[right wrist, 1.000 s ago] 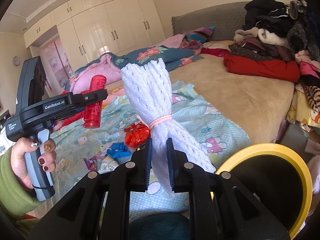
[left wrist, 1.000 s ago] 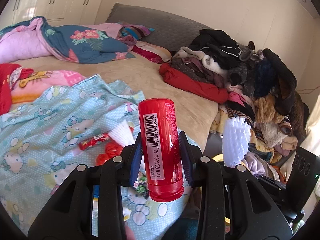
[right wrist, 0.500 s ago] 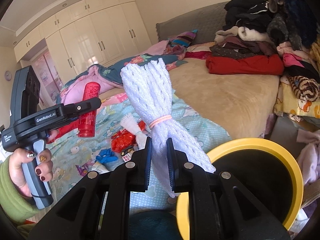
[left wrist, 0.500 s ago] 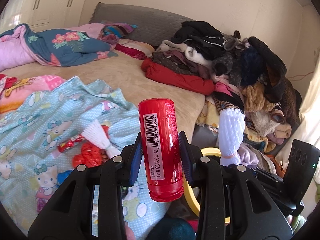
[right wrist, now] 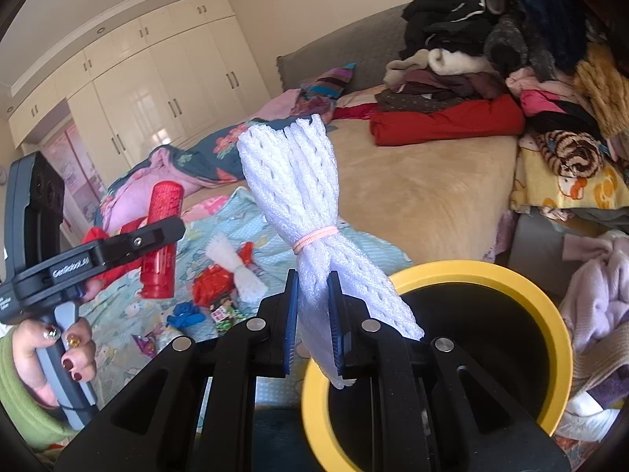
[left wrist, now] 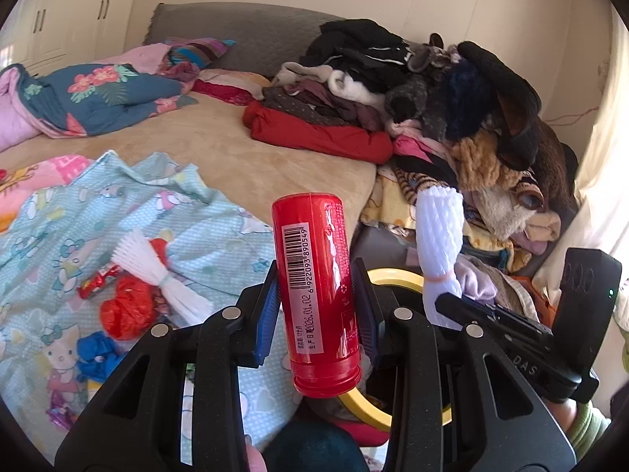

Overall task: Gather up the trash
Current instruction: 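Carry the bottle and mesh bundle in both tools over the bin, then open the left tool to drop the bottle while the right tool drops the mesh into the bin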

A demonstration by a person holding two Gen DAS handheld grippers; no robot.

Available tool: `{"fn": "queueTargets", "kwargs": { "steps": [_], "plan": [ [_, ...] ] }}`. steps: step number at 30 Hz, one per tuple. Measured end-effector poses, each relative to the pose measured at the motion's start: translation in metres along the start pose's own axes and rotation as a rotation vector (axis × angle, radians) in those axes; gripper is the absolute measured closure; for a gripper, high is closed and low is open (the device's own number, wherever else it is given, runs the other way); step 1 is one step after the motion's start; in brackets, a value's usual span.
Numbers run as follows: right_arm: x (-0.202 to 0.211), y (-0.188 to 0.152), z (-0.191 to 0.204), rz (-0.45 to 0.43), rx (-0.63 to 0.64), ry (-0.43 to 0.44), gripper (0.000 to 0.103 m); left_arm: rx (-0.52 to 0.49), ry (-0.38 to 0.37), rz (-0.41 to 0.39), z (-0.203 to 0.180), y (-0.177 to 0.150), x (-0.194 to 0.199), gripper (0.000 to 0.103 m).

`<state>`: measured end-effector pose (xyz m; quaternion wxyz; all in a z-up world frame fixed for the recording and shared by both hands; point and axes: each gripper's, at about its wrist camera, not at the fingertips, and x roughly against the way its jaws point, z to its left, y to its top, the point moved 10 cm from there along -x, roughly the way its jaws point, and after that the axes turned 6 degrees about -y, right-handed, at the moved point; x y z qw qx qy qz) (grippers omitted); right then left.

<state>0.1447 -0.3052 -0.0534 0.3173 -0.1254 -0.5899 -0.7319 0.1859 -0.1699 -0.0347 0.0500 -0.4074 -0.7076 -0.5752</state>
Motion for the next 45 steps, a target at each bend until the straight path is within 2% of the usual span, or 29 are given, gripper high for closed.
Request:
{"fn": "queueTargets", "kwargs": {
  "steps": [8, 18, 33, 35, 36, 37, 38, 39, 41, 43, 45],
  "plan": [
    [0.004, -0.003, -0.040, 0.000, -0.065, -0.046, 0.089, -0.045, -0.041, 0.034, -0.030, -0.010, -0.017, 0.075],
    [0.001, -0.017, -0.081, 0.040, -0.143, -0.101, 0.089, -0.099, -0.089, 0.101, -0.061, -0.031, -0.041, 0.075],
    [-0.010, -0.042, -0.121, 0.122, -0.271, -0.130, 0.086, -0.148, -0.133, 0.223, -0.081, -0.069, -0.086, 0.075],
    [-0.011, -0.044, -0.124, 0.126, -0.280, -0.129, 0.084, -0.144, -0.138, 0.235, -0.082, -0.073, -0.092, 0.075],
    [-0.011, -0.044, -0.126, 0.127, -0.283, -0.134, 0.078, -0.141, -0.142, 0.240, -0.082, -0.074, -0.094, 0.075],
    [-0.012, -0.044, -0.129, 0.127, -0.284, -0.148, 0.065, -0.134, -0.152, 0.249, -0.084, -0.076, -0.097, 0.075],
    [-0.011, -0.044, -0.131, 0.125, -0.283, -0.159, 0.058, -0.129, -0.156, 0.251, -0.085, -0.076, -0.098, 0.072],
    [-0.010, -0.044, -0.133, 0.119, -0.287, -0.166, 0.053, -0.126, -0.155, 0.249, -0.085, -0.076, -0.098, 0.060],
    [-0.009, -0.044, -0.136, 0.111, -0.288, -0.180, 0.052, -0.129, -0.141, 0.236, -0.083, -0.075, -0.097, 0.045],
    [-0.009, -0.043, -0.138, 0.107, -0.282, -0.183, 0.049, -0.124, -0.134, 0.231, -0.079, -0.075, -0.095, 0.040],
    [-0.007, -0.043, -0.136, 0.097, -0.274, -0.183, 0.047, -0.118, -0.116, 0.221, -0.074, -0.074, -0.092, 0.028]
  ]
}}
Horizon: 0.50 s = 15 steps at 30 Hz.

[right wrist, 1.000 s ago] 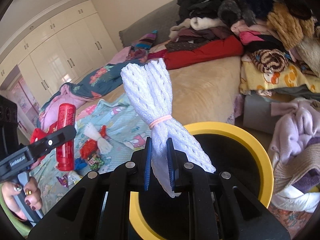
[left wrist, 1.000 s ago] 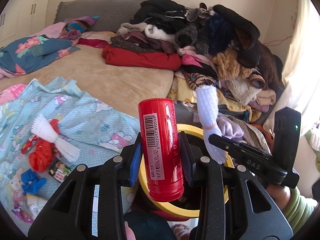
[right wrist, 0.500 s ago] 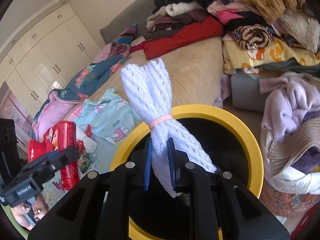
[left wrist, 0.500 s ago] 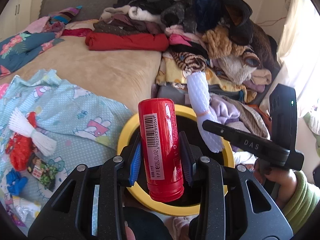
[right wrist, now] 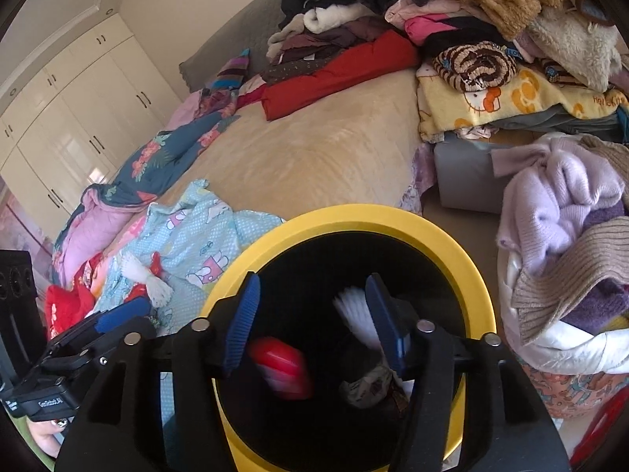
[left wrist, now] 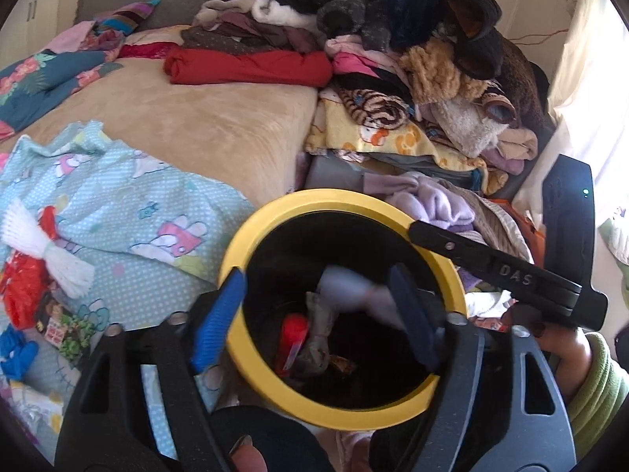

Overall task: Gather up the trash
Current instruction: 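Open the left tool to drop the bottle while the right tool drops the mesh into the bin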

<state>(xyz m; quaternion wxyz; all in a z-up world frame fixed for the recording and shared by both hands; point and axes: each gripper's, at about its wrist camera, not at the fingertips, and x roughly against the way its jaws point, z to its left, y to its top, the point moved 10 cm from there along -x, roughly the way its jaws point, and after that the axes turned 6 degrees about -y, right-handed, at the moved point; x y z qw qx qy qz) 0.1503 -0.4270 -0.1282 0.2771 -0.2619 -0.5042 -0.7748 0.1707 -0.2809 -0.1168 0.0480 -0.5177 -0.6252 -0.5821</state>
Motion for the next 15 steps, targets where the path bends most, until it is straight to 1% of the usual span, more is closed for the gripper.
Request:
{"fn": "queueTargets", "kwargs": {
  "steps": [2, 4, 5, 8, 15],
  "plan": [
    [0.002, 0.001, 0.004, -0.014, 0.014, 0.004, 0.046, 0.005, 0.014, -0.016, 0.005, 0.001, 0.006, 0.026],
    [0.006, 0.004, 0.008, -0.035, 0.031, 0.000, 0.043, 0.003, 0.032, -0.036, 0.009, 0.001, 0.013, 0.021],
    [0.008, 0.006, 0.012, -0.049, 0.045, -0.001, 0.042, 0.001, 0.040, -0.050, 0.011, 0.002, 0.018, 0.017],
    [0.016, 0.011, 0.023, -0.094, 0.090, -0.008, 0.038, -0.003, 0.061, -0.078, 0.015, 0.004, 0.028, 0.012],
    [0.036, 0.018, 0.057, -0.185, 0.161, 0.013, 0.028, 0.002, 0.113, -0.152, 0.027, 0.010, 0.054, 0.011]
  ]
}}
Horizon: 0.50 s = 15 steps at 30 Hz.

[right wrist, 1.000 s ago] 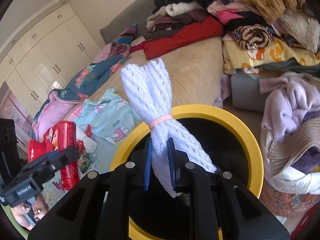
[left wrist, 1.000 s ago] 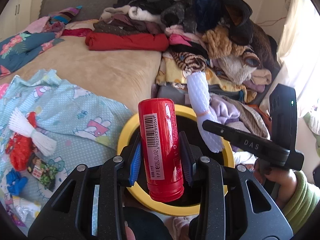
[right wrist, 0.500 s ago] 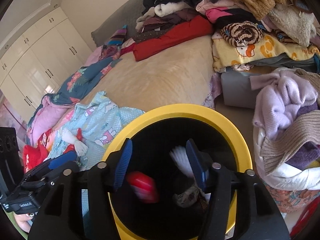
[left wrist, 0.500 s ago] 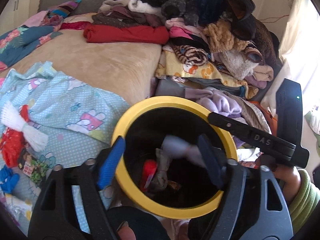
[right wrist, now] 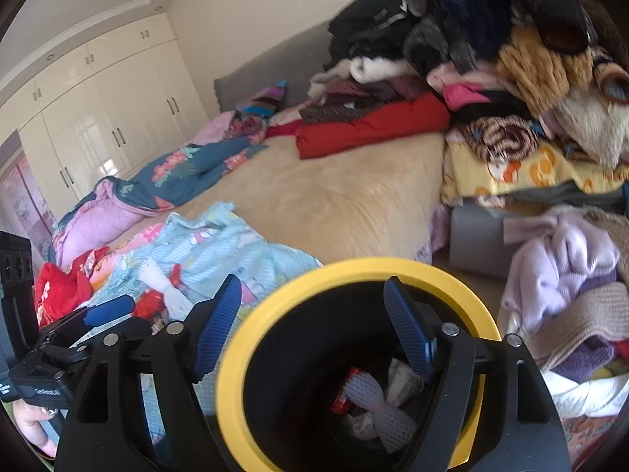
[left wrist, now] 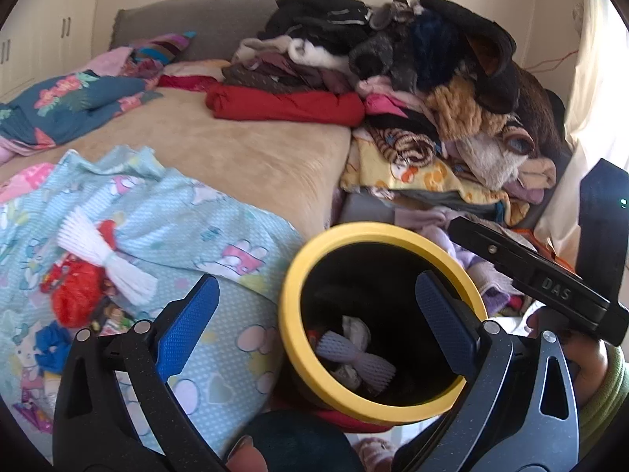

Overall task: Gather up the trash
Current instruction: 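Open the left tool to drop the bottle while the right tool drops the mesh into the bin, then move both open tools back over the remaining trash on the bed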

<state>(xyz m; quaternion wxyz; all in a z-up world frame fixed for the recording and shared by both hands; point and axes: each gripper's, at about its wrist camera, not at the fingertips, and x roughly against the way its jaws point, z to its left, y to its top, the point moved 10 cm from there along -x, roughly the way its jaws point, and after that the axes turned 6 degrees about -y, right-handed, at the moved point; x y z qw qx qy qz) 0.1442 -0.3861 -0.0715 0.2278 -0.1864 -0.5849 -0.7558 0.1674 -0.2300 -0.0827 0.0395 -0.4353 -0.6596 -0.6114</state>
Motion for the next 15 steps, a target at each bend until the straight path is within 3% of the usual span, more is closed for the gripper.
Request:
{"fn": "queueTargets", "kwargs": {
  "steps": [6, 15],
  "plan": [
    [0.012, 0.010, 0.030, -0.054, 0.052, 0.025, 0.023, 0.008, 0.047, -0.054, 0.021, 0.006, 0.023, 0.011],
    [0.011, 0.009, 0.068, -0.053, 0.099, 0.054, 0.022, 0.068, 0.109, -0.108, 0.063, 0.010, 0.049, 0.011]
  ]
}}
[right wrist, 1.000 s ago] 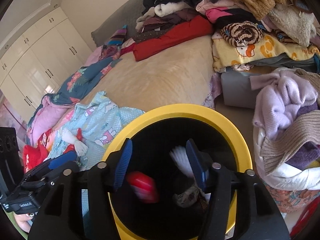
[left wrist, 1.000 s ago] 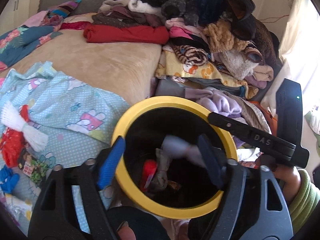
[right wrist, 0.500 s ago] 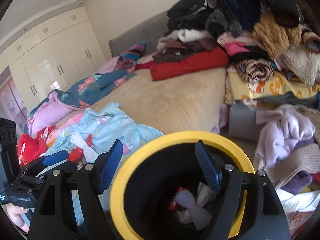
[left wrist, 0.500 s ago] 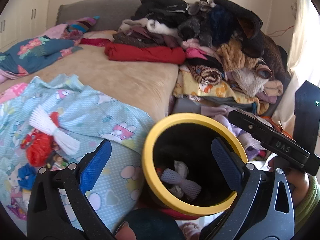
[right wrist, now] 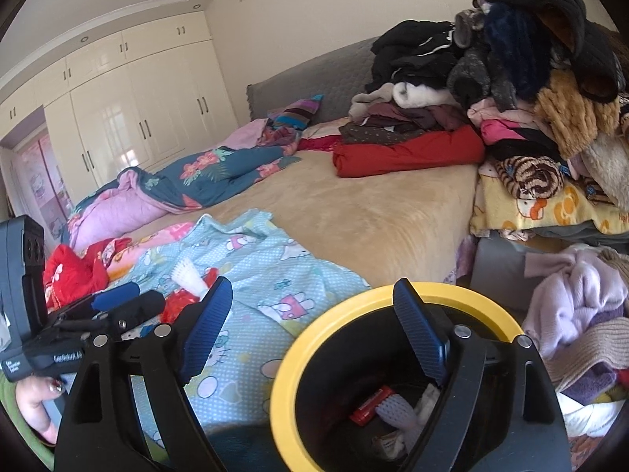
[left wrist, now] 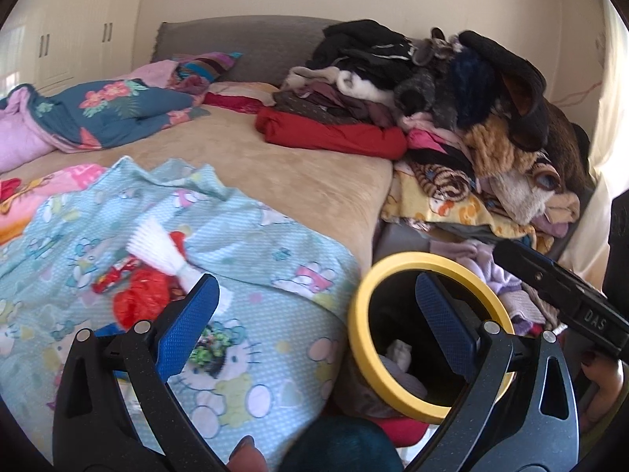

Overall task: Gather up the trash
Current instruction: 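Move both open tools back over the remaining trash on the bed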

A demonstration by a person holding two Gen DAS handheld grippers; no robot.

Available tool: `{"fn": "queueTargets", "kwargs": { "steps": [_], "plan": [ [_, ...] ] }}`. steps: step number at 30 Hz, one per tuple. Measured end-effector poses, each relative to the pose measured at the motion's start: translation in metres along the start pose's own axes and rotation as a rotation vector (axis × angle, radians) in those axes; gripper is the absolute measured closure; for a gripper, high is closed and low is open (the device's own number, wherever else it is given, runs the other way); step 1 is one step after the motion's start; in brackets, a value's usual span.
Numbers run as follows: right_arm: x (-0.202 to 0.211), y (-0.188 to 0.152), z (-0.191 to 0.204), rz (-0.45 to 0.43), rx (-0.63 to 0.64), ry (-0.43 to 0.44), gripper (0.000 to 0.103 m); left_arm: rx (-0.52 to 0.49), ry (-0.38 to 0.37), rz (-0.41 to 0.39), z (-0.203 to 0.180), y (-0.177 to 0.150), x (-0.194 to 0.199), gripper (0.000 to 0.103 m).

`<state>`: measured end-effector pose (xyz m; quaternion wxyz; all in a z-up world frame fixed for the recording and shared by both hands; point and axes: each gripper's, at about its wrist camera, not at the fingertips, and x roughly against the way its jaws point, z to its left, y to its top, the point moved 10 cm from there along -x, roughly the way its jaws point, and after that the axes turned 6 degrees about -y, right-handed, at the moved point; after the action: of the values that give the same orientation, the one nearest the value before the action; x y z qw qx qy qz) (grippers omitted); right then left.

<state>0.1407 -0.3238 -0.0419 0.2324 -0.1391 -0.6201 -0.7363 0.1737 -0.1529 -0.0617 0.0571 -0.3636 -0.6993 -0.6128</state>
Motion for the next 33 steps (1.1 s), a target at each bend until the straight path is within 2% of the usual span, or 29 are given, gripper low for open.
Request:
{"fn": "queueTargets", "kwargs": {
  "steps": [14, 33],
  "plan": [
    [-0.013, -0.006, 0.060, 0.020, 0.085, 0.060, 0.022, 0.087, 0.076, -0.074, 0.060, 0.010, 0.026, 0.011],
    [-0.030, -0.025, 0.135, 0.071, 0.194, 0.160, 0.021, 0.172, 0.172, -0.129, 0.129, 0.013, 0.051, 0.011]
  ]
}}
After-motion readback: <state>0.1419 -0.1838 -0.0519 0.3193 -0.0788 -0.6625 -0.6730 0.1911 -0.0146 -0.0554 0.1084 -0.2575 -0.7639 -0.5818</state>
